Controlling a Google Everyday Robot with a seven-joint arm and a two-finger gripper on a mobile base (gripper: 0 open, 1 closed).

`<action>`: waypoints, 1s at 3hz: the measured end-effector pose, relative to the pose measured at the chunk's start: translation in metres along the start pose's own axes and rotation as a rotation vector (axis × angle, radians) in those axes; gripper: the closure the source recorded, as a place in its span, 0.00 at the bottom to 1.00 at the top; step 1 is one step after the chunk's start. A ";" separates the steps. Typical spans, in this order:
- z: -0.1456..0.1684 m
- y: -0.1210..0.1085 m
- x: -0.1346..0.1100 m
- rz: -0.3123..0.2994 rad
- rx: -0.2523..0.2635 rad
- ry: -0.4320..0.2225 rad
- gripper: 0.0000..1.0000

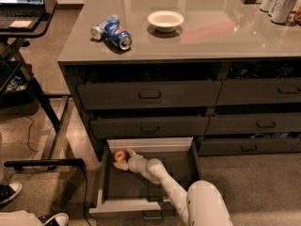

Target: Pick apple from bottom drawer and place on counter

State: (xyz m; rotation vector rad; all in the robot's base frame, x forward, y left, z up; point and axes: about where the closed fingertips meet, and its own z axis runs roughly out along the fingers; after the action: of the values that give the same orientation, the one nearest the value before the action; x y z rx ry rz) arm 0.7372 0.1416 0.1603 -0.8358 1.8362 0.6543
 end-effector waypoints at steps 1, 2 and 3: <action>0.015 -0.001 0.002 0.006 -0.031 -0.005 0.30; 0.022 0.000 0.010 0.021 -0.054 0.008 0.46; 0.023 0.002 0.019 0.036 -0.063 0.019 0.70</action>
Offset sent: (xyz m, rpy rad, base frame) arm 0.0184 0.0128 -0.0353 0.0257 0.0705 0.0578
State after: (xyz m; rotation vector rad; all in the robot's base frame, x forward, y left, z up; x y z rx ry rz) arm 0.7434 0.1554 0.1345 -0.8548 1.8596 0.7328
